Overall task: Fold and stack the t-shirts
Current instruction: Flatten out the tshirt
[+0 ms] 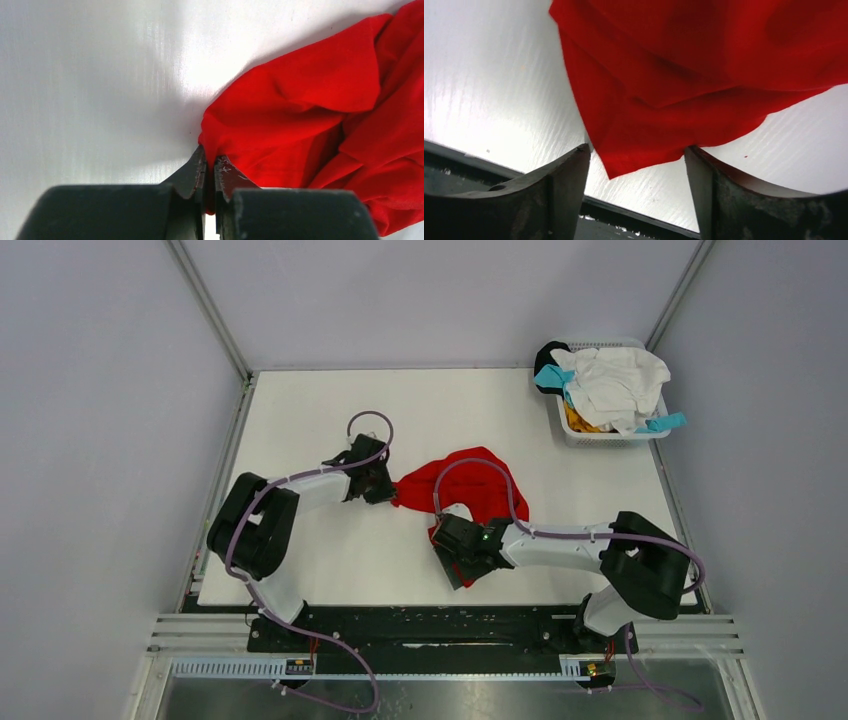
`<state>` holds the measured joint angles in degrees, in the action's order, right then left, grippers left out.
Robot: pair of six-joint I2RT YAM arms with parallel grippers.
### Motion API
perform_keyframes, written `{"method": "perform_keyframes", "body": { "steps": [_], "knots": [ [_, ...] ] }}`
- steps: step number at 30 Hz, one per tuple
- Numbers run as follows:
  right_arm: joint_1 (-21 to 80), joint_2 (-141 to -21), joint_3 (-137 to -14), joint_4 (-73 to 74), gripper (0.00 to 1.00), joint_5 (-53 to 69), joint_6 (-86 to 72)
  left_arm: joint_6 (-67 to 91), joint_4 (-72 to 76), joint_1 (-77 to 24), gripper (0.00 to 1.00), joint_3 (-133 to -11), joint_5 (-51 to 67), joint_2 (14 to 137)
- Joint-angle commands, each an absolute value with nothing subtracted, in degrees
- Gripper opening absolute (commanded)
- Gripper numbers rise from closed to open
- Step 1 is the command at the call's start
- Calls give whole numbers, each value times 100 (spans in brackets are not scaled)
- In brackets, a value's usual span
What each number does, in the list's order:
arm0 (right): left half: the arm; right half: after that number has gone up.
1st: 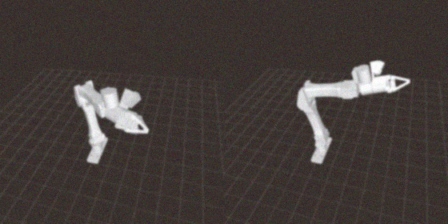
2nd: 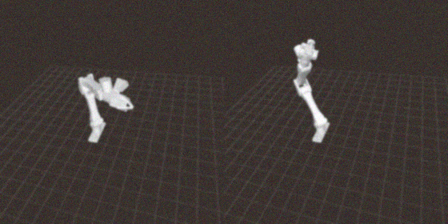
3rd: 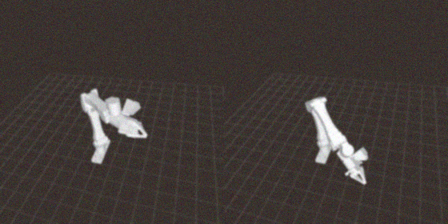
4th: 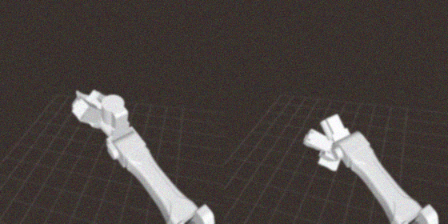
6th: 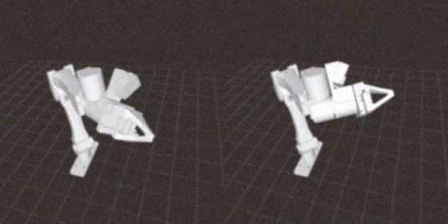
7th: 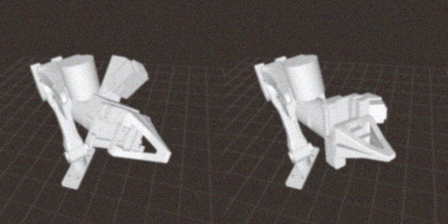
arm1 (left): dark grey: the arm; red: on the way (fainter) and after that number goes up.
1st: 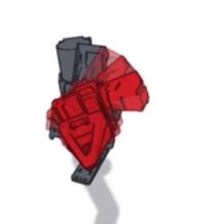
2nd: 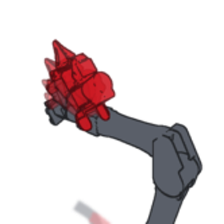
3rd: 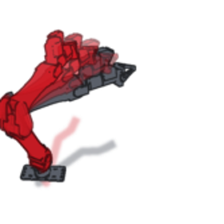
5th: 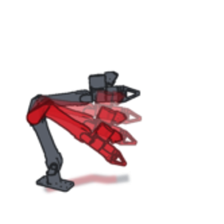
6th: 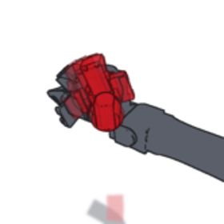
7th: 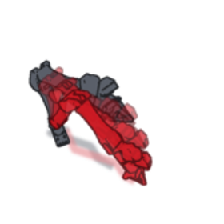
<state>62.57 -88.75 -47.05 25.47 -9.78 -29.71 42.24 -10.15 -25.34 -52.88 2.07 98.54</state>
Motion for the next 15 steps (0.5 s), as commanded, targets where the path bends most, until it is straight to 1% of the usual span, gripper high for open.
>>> {"method": "perform_keyframes", "body": {
  "steps": [1, 3, 4, 5, 6, 8, 9, 12, 15],
  "knots": [
    [6284, -9264, -4624, 2464, 70, -1385, -3311, 4119, -920, -2546, 0, -5089, 27, 9603],
    [6284, -9348, -4630, 2468, 57, -1497, -3399, 4160, -886, -2549, 0, -4862, -138, 9317],
    [6285, -9389, -4626, 2466, 46, -1549, -3408, 4188, -867, -2549, 0, -4721, -215, 9152],
    [6289, -9390, -4618, 2490, 28, -1626, -3436, 4225, -856, -2549, 0, -4587, -287, 9008],
    [6285, -9364, -4603, 2535, 16, -1694, -3480, 4246, -852, -2544, 0, -4458, -346, 8857],
    [6285, -9186, -4580, 2637, 2, -1880, -3502, 4315, -861, -2549, 0, -4175, -391, 8533],
    [6289, -9017, -4580, 2742, 0, -2018, -3533, 4348, -863, -2549, 0, -4025, -388, 8323],
    [6274, -8270, -4656, 3185, 0, -2396, -3530, 4451, -986, -2541, 0, -3591, -475, 7559],
    [6103, -7323, -4801, 3604, 0, -2584, -3426, 4474, -1387, -2549, 0, -3504, -659, 6623]
  ]
}}
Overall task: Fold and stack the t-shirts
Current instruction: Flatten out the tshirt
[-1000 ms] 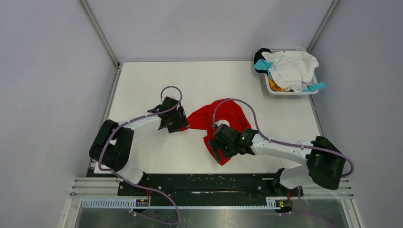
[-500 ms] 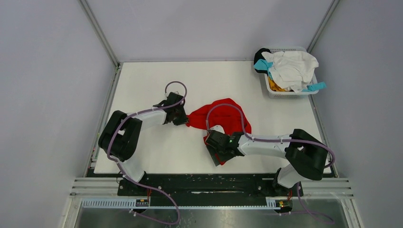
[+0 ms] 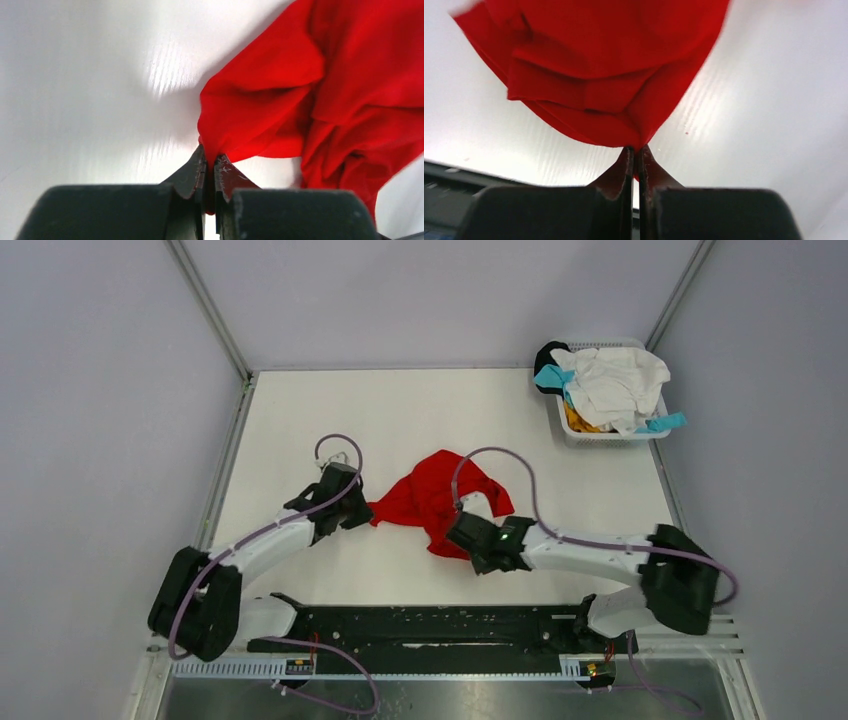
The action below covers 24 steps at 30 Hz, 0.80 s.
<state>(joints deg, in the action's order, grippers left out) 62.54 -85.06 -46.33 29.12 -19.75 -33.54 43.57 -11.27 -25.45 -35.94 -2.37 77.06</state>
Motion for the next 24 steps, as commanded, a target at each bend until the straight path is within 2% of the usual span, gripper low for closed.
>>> {"method": "perform_keyframes", "body": {
  "steps": [1, 5, 8, 17, 24],
  "knots": [
    [5955, -7004, -4849, 3655, 0, -2574, -3357, 4467, -1570, -2544, 0, -3545, -770, 6289],
    [4999, -5846, -5114, 3643, 0, -2340, -2943, 4321, -2096, -2553, 0, -3964, -1308, 4904],
    [4357, -5305, -5538, 3489, 0, -2643, -2576, 4153, -2061, -2554, 0, -4402, -1695, 4310],
    [3820, -5100, -7014, 2781, 0, -3456, -1333, 3317, -1852, -2547, 0, -6506, -2777, 4271],
    [3695, -4674, -7769, 3092, 0, -4458, -892, 2985, -2158, -2547, 0, -7119, -3939, 3675]
  ]
}}
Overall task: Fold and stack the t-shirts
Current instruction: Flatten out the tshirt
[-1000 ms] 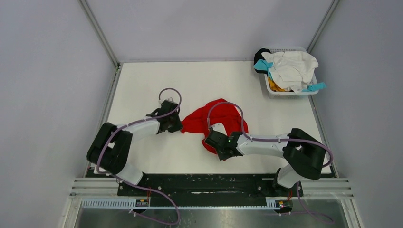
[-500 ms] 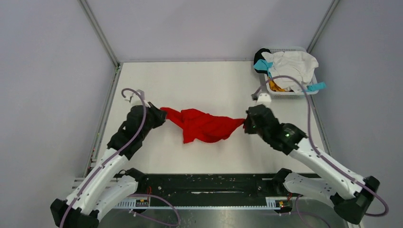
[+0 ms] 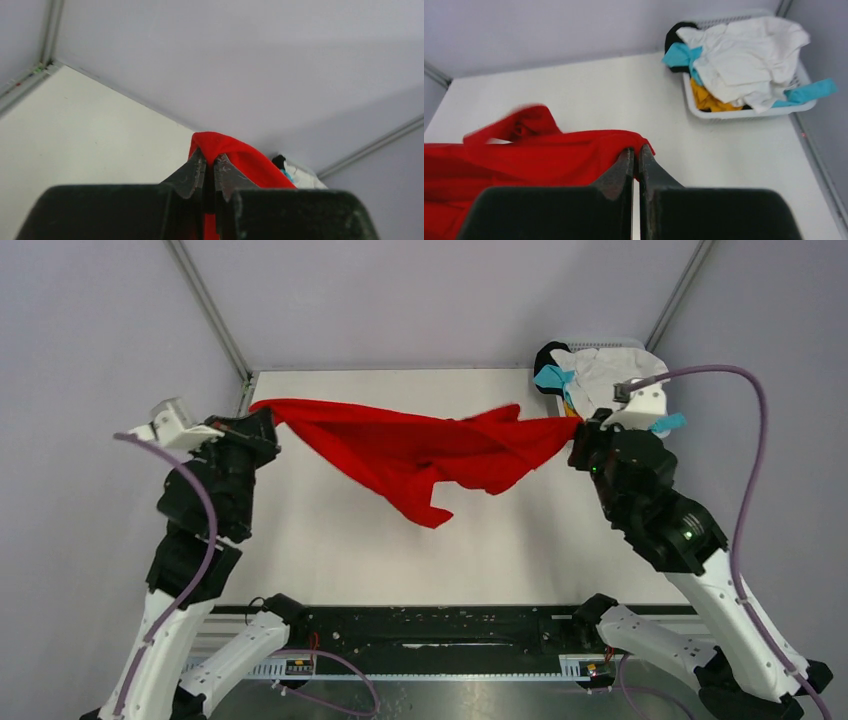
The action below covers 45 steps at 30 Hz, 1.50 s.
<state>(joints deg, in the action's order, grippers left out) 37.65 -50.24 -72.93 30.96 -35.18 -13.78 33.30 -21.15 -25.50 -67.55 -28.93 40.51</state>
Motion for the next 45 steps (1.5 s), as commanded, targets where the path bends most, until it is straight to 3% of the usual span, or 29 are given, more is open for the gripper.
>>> {"method": "perform_keyframes", "body": {
  "steps": [1, 4, 14, 23, 29, 34, 38, 40, 45],
  "knots": [
    [3693, -4571, -7829, 3100, 0, -4572, -817, 2988, -2234, -2544, 0, -7181, -4096, 3573],
    [3700, -4267, -7931, 3107, 0, -4536, -626, 2917, -2219, -2548, 0, -7229, -4203, 3234],
    [3699, -3396, -8878, 3409, 0, -2711, -707, 2507, -1978, -2549, 0, -8298, -2716, 2801],
    [3697, -3788, -10436, 3828, 0, -1664, -460, 2346, -2120, -2548, 0, -9434, -1640, 3123],
    [3696, -4757, -10985, 3777, 0, -2886, 183, 2379, -2302, -2549, 0, -9353, -2127, 3461],
    [3685, -5971, -10851, 2844, 0, -4797, 1231, 2470, -2625, -2548, 0, -8866, -3617, 4195],
    [3059, -6854, -10730, 2462, 0, -4618, 1203, 2613, -2698, -2502, 0, -8239, -4899, 5058],
    [2638, -7264, -10626, 2402, 0, -4278, 872, 2866, -2720, -2186, 0, -7923, -4792, 5665],
    [1978, -8456, -10244, 1979, 0, -3241, 228, 3394, -1938, -896, 0, -7287, -2961, 7298]
  ]
}}
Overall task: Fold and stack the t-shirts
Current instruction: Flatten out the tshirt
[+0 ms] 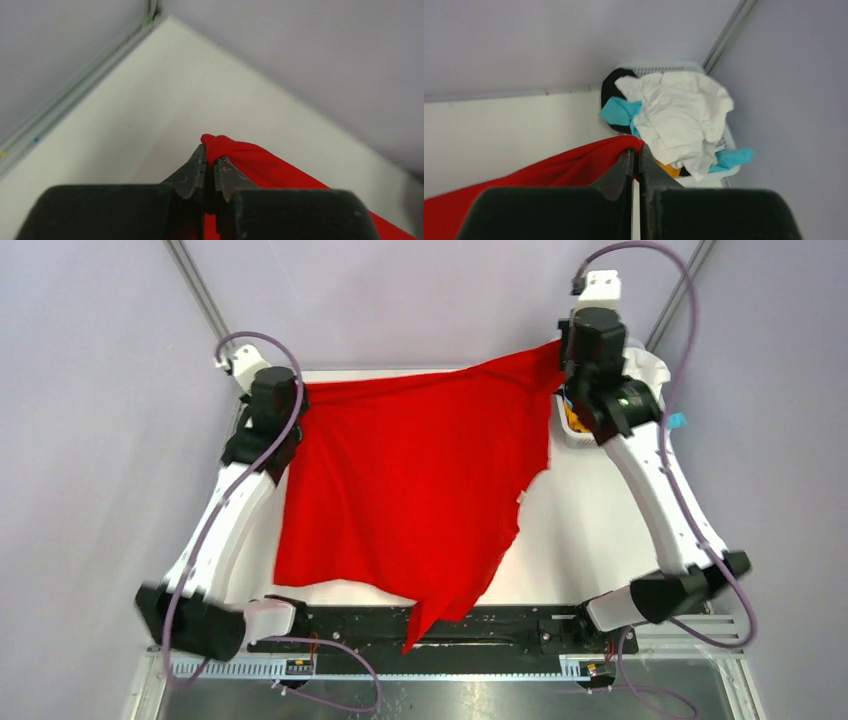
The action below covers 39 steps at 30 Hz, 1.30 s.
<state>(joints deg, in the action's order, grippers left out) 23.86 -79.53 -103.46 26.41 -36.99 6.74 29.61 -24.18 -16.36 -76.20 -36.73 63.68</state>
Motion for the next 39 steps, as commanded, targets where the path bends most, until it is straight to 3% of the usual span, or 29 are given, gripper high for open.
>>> {"method": "perform_keyframes", "body": {
  "steps": [1, 5, 8, 9, 10, 11, 13, 14, 15, 17, 20, 23, 27, 31, 39],
  "knots": [
    [1892, -8772, -10310, 1892, 0, -3098, 139, 3404, -1755, -776, 4, -7339, -2795, 7672],
    [1650, -10488, -11119, 1798, 0, -2579, -198, 3217, -1412, -568, 26, -8187, -2717, 9465],
    [1590, -11796, -12073, 1485, 0, -2335, -257, 3080, -1828, -462, 33, -9610, -2752, 10887],
    [1573, -12251, -12535, 1444, 1, -2265, -283, 3046, -2115, -424, 50, -10211, -2645, 11365],
    [1566, -12808, -13267, 1721, 3, -2160, -292, 3012, -2421, -395, 80, -10864, -2526, 11919],
    [1565, -13351, -14199, 2177, 10, -2083, -363, 3001, -2839, -381, 97, -11431, -2439, 12236],
    [1566, -14273, -15900, 2939, 53, -1857, -446, 3011, -3287, -378, 99, -12297, -2258, 12570],
    [1566, -14447, -16376, 3226, 89, -1771, -536, 3012, -3391, -378, 99, -12422, -2083, 12549],
    [1565, -14408, -16420, 3416, 98, -1669, -620, 3014, -3395, -378, 99, -12317, -1945, 12406],
    [1572, -13777, -15410, 3397, 100, -1394, -717, 3063, -3306, -377, 99, -11717, -1730, 11937],
    [1581, -11988, -12225, 2534, 100, -947, -1028, 3252, -3126, -385, 99, -10322, -1283, 11099],
    [1688, -10532, -9857, 1656, 99, -587, -1502, 3504, -2984, -394, 99, -9088, -763, 10303],
    [2031, -9217, -7655, 1501, 99, -165, -2118, 3665, -2763, -420, 99, -7791, -217, 9718],
    [2496, -8620, -6149, 1445, 100, 376, -2649, 3745, -2432, -422, 99, -6884, 320, 9567],
    [3215, -9041, -5356, 1284, 99, 988, -3163, 3849, -2294, -423, 99, -6497, 708, 10188]
  ]
}}
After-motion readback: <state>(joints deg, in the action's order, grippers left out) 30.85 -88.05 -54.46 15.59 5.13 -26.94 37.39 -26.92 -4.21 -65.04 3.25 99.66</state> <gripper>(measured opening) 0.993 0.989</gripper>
